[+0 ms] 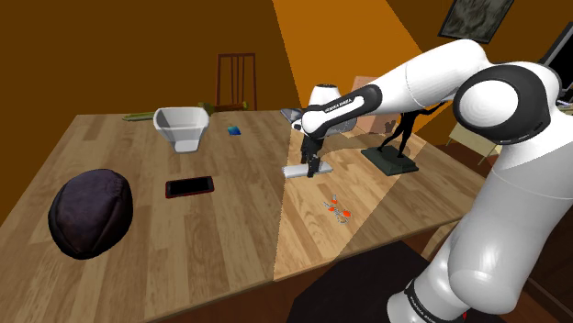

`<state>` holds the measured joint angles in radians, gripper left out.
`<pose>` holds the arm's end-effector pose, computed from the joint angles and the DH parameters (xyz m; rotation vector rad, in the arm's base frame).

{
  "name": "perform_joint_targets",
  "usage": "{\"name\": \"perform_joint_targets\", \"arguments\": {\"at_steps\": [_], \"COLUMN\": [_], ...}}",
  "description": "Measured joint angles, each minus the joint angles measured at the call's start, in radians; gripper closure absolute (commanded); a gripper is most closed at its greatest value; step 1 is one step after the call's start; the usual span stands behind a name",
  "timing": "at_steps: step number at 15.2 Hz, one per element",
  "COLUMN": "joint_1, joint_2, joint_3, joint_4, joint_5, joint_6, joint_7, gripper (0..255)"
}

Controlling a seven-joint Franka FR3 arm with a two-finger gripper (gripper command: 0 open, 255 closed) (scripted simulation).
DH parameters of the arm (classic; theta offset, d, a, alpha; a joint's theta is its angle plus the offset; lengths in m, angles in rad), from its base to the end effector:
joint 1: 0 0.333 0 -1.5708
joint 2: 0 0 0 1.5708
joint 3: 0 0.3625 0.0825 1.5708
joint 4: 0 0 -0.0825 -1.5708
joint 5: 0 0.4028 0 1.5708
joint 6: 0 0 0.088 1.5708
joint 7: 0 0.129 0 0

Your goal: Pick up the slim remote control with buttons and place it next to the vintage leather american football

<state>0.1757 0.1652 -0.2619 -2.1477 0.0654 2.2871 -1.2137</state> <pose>0.5766 -0.0451 0.3375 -2.6745 -1.6160 0.0181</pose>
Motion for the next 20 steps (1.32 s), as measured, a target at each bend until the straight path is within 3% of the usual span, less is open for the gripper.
{"name": "perform_joint_targets", "arguments": {"at_steps": [3,4,14,20], "joint_1": [0.0,0.0,0.0,0.003], "joint_2": [0.0,0.0,0.0,-0.04], "joint_3": [0.0,0.0,0.0,-0.003], "joint_4": [0.0,0.0,0.0,0.021], "joint_5": [0.0,0.0,0.0,-0.015], "joint_6": [0.001,0.001,0.001,-0.059], "joint_7": [0.0,0.0,0.0,0.011], "gripper": [0,255,255,255]}}
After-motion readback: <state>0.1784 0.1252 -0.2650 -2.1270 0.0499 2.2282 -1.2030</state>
